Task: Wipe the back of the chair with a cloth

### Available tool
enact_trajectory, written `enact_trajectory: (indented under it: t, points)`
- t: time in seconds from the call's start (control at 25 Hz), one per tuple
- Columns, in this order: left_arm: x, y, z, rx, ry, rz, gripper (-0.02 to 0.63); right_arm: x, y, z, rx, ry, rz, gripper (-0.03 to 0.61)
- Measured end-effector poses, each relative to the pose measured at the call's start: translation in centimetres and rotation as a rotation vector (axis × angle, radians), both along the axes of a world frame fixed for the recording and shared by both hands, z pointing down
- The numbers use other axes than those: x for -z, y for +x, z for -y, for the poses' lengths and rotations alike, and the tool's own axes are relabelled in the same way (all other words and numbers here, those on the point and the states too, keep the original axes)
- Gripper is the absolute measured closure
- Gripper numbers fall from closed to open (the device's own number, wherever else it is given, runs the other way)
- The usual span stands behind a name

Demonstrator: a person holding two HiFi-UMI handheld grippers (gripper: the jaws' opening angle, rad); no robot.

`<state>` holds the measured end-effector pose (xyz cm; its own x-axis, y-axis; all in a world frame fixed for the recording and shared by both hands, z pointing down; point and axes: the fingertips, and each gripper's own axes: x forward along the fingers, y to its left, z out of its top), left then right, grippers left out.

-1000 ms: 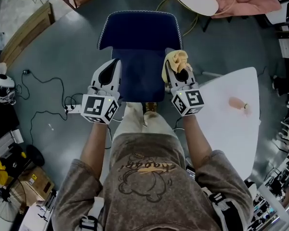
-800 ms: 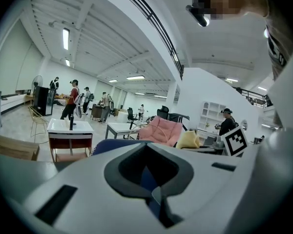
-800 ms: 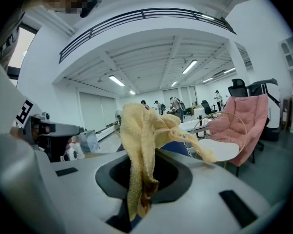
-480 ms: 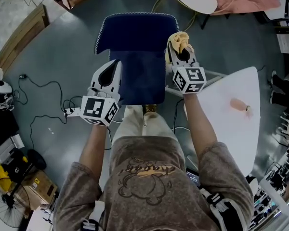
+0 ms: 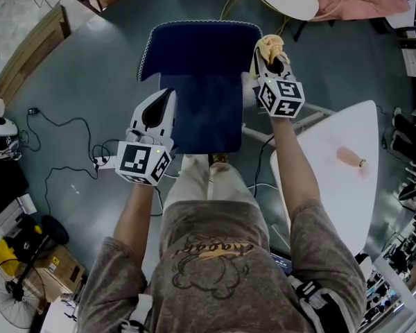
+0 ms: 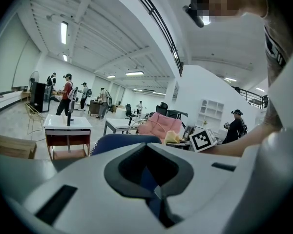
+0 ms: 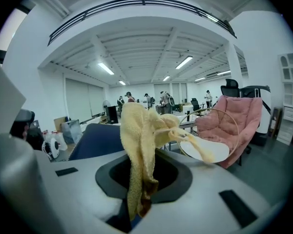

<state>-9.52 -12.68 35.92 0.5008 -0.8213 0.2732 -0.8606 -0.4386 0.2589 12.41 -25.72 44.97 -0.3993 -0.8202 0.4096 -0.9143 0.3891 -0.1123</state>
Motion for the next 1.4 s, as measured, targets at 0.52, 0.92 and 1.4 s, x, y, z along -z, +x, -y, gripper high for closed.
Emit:
enact_trajectory:
  t: [0.52,0.92,1.4]
  points:
    - [-0.5,-0.4,0.6,-0.003,-0.015,-0.001,0.606,-1.3,-0.5,2.4,-0.048,-0.036,0.017,0.508]
    - [-1.0,-1.5,0.8,0.012,-0.029,-0.002,0.606,-1.2,-6.0,2.2,0.055,-0.042,0.066,0.508]
    - [-1.7,-4.2,0.7,0.065,-0.046,-0.003,0.606,-1.3,-15.7,1.1,0.214,-0.058,0.148,0.508]
